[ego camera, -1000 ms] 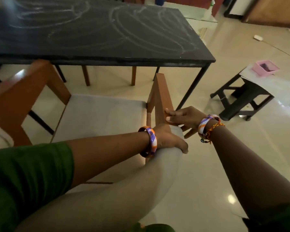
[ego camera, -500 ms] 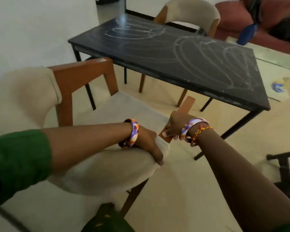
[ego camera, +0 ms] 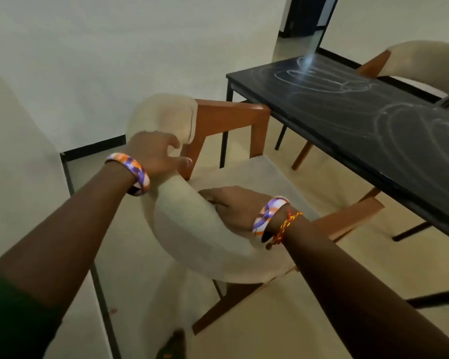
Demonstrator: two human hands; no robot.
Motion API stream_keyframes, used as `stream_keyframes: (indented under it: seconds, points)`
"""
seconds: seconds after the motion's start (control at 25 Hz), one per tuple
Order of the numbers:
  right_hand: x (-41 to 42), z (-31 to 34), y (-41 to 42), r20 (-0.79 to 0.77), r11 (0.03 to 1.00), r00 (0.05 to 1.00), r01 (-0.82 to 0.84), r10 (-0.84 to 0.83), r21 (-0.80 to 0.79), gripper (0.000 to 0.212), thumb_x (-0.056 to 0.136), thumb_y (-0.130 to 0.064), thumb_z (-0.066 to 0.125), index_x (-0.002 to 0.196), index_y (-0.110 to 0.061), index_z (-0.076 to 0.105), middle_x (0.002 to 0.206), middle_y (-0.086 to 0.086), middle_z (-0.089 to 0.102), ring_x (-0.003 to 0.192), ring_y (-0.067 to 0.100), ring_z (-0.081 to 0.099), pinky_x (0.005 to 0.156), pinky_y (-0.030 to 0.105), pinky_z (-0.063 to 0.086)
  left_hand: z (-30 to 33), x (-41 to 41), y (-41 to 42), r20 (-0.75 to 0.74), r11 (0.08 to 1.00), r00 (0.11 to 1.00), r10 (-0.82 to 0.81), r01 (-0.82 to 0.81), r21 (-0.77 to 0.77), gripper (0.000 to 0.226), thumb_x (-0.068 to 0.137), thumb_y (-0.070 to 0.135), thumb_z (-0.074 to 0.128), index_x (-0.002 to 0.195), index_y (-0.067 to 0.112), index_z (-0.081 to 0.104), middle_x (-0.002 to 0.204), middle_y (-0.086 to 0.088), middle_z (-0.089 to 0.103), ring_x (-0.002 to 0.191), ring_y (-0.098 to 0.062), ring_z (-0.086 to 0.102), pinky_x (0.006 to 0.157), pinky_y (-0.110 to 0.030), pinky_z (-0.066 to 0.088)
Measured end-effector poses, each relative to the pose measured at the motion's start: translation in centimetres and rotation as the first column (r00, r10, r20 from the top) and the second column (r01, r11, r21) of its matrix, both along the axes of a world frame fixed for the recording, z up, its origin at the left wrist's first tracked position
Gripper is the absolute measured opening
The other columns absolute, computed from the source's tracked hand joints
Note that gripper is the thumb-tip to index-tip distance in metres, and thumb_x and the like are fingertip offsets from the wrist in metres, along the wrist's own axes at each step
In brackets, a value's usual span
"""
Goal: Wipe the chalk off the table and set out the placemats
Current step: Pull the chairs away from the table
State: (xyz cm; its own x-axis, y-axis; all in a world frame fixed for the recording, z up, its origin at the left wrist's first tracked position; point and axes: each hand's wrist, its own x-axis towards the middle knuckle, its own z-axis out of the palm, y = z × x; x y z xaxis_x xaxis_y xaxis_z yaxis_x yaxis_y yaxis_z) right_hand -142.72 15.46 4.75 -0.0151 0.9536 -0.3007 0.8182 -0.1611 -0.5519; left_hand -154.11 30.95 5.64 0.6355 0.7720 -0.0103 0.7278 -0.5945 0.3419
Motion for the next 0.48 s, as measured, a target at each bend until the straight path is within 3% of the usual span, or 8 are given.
stream_keyframes:
  seconds: [0.12,0.2,0.36,0.48]
  points:
    - [0.0,0.4,1.1,-0.223,0.998,0.974,0.026,-0.040,-0.064,0.048,0.097,-0.043,0.046,0.139,-0.021,0.045,0.132,0.001,0.055,0.117,0.020,0.052,0.100,0.030,0.041,-1.4,0.2,3.8,0.254,0.988,0.960,0.122,-0.140,0.057,0.032,0.082,0.027,0.066,0.112,0.017,0.066,0.133,0.000,0.053,0.126,-0.020,0.043,0.105,-0.036,0.031]
    - [-1.0,0.2,1.8,-0.225,0.991,0.974,-0.005,-0.024,-0.130,0.066,0.086,-0.054,0.058,0.140,-0.023,0.038,0.129,-0.001,0.054,0.111,0.017,0.053,0.094,0.031,0.048,-2.0,0.5,5.5,0.365,0.986,0.917,0.162,-0.165,-0.024,0.032,0.079,0.019,0.067,0.111,0.016,0.066,0.135,-0.001,0.051,0.127,-0.020,0.043,0.105,-0.032,0.032]
    - [-3.6,-1.6,3.5,-0.107,0.990,0.984,0.138,-0.141,-0.037,0.085,0.067,-0.045,0.081,0.136,-0.021,0.038,0.123,0.000,0.053,0.108,0.017,0.051,0.089,0.029,0.050,-2.3,0.5,7.7,0.541,0.898,0.732,0.414,-0.233,-0.373,0.044,0.071,0.007,0.072,0.113,0.015,0.064,0.132,-0.006,0.049,0.122,-0.024,0.046,0.101,-0.033,0.040]
    - [-3.6,-2.0,3.9,-0.102,0.978,0.973,0.206,-0.208,-0.029,0.075,0.068,-0.039,0.082,0.129,-0.022,0.042,0.111,-0.004,0.052,0.100,0.015,0.052,0.076,0.022,0.049,-2.5,0.7,8.0,0.505,0.859,0.724,0.469,-0.241,-0.452,0.044,0.069,0.006,0.072,0.110,0.019,0.063,0.125,-0.002,0.052,0.114,-0.023,0.049,0.089,-0.029,0.044]
